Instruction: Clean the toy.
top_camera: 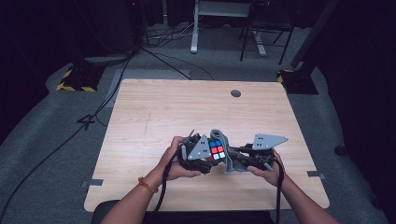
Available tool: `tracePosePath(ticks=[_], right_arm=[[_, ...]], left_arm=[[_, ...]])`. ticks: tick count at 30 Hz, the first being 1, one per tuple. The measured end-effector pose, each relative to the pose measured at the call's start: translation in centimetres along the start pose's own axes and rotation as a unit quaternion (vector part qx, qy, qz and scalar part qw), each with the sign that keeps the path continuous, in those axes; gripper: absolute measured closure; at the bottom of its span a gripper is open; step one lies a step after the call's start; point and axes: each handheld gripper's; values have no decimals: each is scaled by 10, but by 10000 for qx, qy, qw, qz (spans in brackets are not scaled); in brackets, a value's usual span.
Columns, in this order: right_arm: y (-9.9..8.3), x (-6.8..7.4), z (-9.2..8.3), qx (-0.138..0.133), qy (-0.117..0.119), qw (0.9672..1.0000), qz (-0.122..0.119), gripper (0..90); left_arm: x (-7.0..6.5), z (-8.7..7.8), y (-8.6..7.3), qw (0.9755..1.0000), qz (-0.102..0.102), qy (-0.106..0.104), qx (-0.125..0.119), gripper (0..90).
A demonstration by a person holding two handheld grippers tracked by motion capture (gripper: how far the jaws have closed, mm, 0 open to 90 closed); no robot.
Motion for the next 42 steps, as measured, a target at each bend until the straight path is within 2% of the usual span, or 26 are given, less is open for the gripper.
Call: tracePosePath(ticks=[3,7,11,14,18,21,24,27,29,34,37,39,42], right_arm=[[5,2,-6,-124,-28,9999,-99,784],[7,6,-7,-129,-107,9997,-185,785],[8,7,-7,-191,-66,9995,-226,784],[8,9,-5,-117,-112,9994,-297,783],[7,7,-5,-106,-182,9995,-252,781],[5,4,-5,18,-337,9991,-275,780],[-2,-5,-1,167,-417,9989,-136,779],[-11,-15,5,314,-317,9990,98,779],[-14,-19,7,208,-65,9992,333,779],[-13,-19,3,42,184,9990,408,780],[-13,-23,0,-173,358,9973,620,782],[-13,-25,-3,-272,398,9966,667,783],[-11,-25,-6,-398,444,9958,696,783]], left_arm=[[-2,3,1,9999,59,49,101,327],[-3,9,1,9994,62,97,312,327],[-4,16,0,9987,55,22,497,329],[-4,22,-2,9981,74,-20,612,332],[-1,17,-1,9985,16,33,541,335],[2,9,0,9993,-26,81,367,335],[4,0,1,9996,-30,165,207,335],[4,-6,2,9999,-60,144,4,335],[3,-8,2,9999,-13,151,-40,335],[2,-9,1,9995,-88,96,-283,333],[5,-8,-2,9996,-137,47,-257,330],[7,-5,-6,9996,-224,8,-184,327],[6,1,-9,9998,-200,39,7,328]])
Point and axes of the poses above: each handheld gripper's, and its own axes: z roughly forward along the jaws, y roughly out of its top, x roughly to its left, and after that the axes turned 2 degrees about -y, right-handed
